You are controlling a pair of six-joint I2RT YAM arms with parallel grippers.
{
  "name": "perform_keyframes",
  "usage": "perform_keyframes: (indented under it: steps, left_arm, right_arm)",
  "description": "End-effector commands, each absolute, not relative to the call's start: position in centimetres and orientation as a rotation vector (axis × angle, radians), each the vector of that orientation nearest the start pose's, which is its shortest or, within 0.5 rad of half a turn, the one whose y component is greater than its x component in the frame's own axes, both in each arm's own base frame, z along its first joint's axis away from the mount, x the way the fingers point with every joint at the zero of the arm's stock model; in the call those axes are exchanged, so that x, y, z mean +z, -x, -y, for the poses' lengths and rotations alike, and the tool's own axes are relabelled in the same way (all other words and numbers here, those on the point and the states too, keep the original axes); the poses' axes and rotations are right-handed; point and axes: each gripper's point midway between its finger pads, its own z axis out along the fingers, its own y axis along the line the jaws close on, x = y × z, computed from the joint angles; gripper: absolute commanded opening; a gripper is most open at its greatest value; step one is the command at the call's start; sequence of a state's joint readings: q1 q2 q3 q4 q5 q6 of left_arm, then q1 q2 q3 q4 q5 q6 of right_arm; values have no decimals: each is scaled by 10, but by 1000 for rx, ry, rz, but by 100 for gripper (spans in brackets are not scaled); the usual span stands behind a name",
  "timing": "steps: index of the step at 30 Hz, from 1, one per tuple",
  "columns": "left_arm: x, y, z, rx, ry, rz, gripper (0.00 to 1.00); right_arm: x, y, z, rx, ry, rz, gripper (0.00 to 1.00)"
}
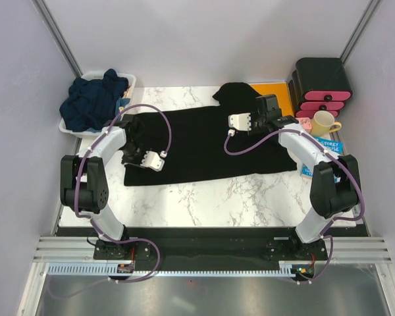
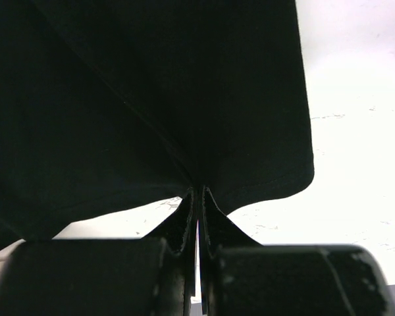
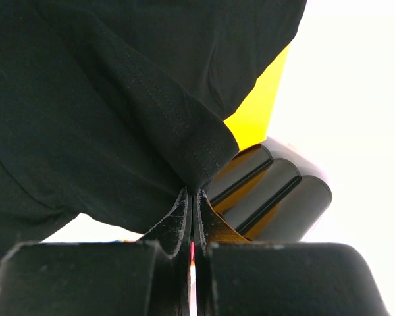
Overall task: Fold and stack the t-shirts
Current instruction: Fold the tshirt
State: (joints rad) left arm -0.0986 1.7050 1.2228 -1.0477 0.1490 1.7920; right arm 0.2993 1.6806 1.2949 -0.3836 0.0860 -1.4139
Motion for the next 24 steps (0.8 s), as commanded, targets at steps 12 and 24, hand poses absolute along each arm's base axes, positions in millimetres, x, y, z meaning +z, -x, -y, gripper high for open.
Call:
perform_keyframes:
  steps: [12,24]
  left_arm:
    - [57,-352,10,-24,2592,2027,2]
    - [50,-370,-16,-256,2427,2163,49]
  right_arm:
    - [171,-483,-79,-728,1719,-1646,0]
    - [179,-480,-61,-818,1607,-1734,68]
